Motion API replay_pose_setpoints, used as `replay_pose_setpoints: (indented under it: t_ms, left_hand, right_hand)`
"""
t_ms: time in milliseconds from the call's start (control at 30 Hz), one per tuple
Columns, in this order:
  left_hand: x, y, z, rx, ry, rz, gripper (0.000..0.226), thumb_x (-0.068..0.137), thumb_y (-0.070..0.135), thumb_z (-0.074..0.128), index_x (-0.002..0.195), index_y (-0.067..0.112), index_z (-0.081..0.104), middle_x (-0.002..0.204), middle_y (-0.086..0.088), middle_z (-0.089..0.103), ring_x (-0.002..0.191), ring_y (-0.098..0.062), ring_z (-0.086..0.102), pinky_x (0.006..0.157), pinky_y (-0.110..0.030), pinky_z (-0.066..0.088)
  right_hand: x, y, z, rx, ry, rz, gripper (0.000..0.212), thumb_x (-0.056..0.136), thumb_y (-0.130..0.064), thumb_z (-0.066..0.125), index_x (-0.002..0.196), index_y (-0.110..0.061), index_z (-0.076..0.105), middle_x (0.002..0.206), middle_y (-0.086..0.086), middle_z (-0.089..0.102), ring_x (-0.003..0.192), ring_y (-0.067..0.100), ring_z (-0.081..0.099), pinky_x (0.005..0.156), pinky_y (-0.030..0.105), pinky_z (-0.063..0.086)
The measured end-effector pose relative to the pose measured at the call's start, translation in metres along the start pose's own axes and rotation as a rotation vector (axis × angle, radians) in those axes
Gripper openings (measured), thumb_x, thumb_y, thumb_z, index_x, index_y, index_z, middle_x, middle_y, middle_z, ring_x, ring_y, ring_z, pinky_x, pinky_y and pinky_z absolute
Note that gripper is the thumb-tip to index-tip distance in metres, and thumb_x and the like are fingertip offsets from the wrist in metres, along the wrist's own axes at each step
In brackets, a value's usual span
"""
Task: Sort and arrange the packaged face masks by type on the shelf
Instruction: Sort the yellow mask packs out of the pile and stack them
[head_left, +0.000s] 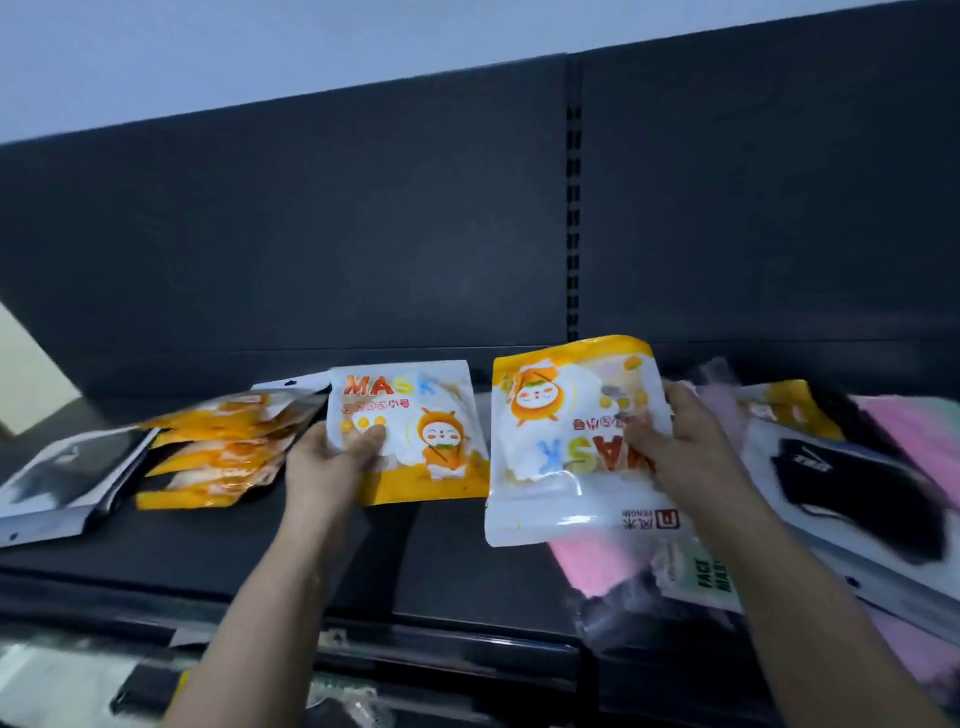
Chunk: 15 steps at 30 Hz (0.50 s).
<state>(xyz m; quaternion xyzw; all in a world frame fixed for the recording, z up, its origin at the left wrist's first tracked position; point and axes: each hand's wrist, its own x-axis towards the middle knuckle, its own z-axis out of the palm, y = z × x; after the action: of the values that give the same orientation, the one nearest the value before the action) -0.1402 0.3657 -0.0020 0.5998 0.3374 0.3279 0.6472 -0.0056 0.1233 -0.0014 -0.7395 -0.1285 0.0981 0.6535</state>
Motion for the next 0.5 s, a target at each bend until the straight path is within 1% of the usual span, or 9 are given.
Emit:
replay_pose_setpoints:
  t_ms: [33, 67, 133, 167, 200, 267, 333, 433, 500]
  left_hand:
    - [0.012, -0.001, -0.019, 0.084, 0.028, -0.001, 0.02, 0.088, 0.013, 0.068, 0.107, 0.012, 0.061, 0.098, -0.01, 0.072, 0.072, -0.019, 0.07, 0.054, -0.025, 0.054]
    - [0.022, -0.003, -0.035, 0.351, 0.075, 0.031, 0.035, 0.085, 0.02, 0.072, 0.116, 0.013, 0.057, 0.107, -0.012, 0.07, 0.084, -0.026, 0.068, 0.063, -0.031, 0.053]
    - [0.039, -0.016, -0.059, 1.08, 0.16, 0.243, 0.07, 0.078, 0.029, 0.077, 0.137, 0.013, 0.043, 0.131, -0.015, 0.057, 0.111, -0.038, 0.056, 0.084, -0.042, 0.049]
    - [0.044, -0.024, -0.068, 1.258, 0.108, 0.388, 0.074, 0.079, 0.03, 0.076, 0.142, 0.016, 0.04, 0.14, -0.013, 0.05, 0.12, -0.038, 0.05, 0.092, -0.045, 0.046]
    - [0.046, -0.03, -0.071, 1.315, -0.018, 0.466, 0.067, 0.082, 0.031, 0.072, 0.142, 0.021, 0.042, 0.144, -0.009, 0.047, 0.126, -0.034, 0.046, 0.096, -0.043, 0.045]
    - [0.048, -0.04, -0.074, 1.287, -0.281, 0.445, 0.044, 0.091, 0.033, 0.06, 0.134, 0.03, 0.052, 0.14, 0.001, 0.052, 0.128, -0.023, 0.046, 0.097, -0.037, 0.046]
    - [0.053, -0.044, -0.079, 1.255, -0.381, 0.338, 0.035, 0.095, 0.027, 0.054, 0.13, 0.027, 0.057, 0.134, 0.004, 0.058, 0.125, -0.02, 0.05, 0.095, -0.033, 0.046]
    - [0.061, -0.038, -0.095, 0.82, -0.151, 0.288, 0.03, 0.1, 0.028, 0.045, 0.128, 0.019, 0.056, 0.118, -0.001, 0.063, 0.113, -0.025, 0.06, 0.088, -0.034, 0.048]
    - [0.061, -0.031, -0.106, 0.578, -0.008, 0.42, 0.035, 0.1, 0.039, 0.041, 0.129, 0.024, 0.052, 0.117, 0.005, 0.063, 0.107, -0.019, 0.063, 0.083, -0.04, 0.053]
  right_hand:
    - [-0.001, 0.0, 0.014, 0.005, -0.009, 0.004, 0.026, 0.092, -0.011, 0.054, 0.11, -0.03, 0.055, 0.097, -0.001, 0.07, 0.086, 0.021, 0.068, 0.075, 0.039, 0.055]
    - [-0.003, 0.001, 0.025, 0.006, -0.022, 0.013, 0.025, 0.092, -0.01, 0.054, 0.109, -0.029, 0.056, 0.098, -0.001, 0.071, 0.086, 0.021, 0.069, 0.076, 0.04, 0.056]
    - [-0.008, 0.001, 0.046, 0.045, -0.06, 0.044, 0.024, 0.092, -0.01, 0.054, 0.108, -0.028, 0.057, 0.096, -0.001, 0.072, 0.083, 0.02, 0.07, 0.073, 0.039, 0.057]
    - [-0.01, 0.0, 0.06, 0.073, -0.074, 0.056, 0.023, 0.093, -0.01, 0.054, 0.109, -0.026, 0.057, 0.096, -0.002, 0.072, 0.081, 0.018, 0.071, 0.068, 0.036, 0.057]
    - [-0.011, 0.0, 0.071, 0.093, -0.08, 0.062, 0.022, 0.093, -0.01, 0.054, 0.11, -0.024, 0.057, 0.096, -0.002, 0.072, 0.078, 0.016, 0.071, 0.063, 0.032, 0.056]
    - [-0.014, -0.001, 0.092, 0.11, -0.079, 0.057, 0.021, 0.093, -0.01, 0.054, 0.111, -0.02, 0.056, 0.096, 0.0, 0.072, 0.078, 0.015, 0.071, 0.06, 0.027, 0.053]
    - [-0.017, -0.002, 0.114, 0.117, -0.063, 0.05, 0.021, 0.093, -0.009, 0.054, 0.111, -0.019, 0.056, 0.096, 0.001, 0.072, 0.08, 0.015, 0.07, 0.062, 0.028, 0.053]
    - [-0.018, 0.002, 0.145, 0.149, -0.067, 0.071, 0.023, 0.093, -0.008, 0.054, 0.111, -0.021, 0.055, 0.101, 0.002, 0.071, 0.087, 0.018, 0.069, 0.076, 0.036, 0.056]
    - [-0.019, 0.004, 0.172, 0.125, -0.101, 0.081, 0.024, 0.093, -0.012, 0.054, 0.114, -0.023, 0.053, 0.108, 0.002, 0.068, 0.093, 0.019, 0.067, 0.084, 0.039, 0.054]
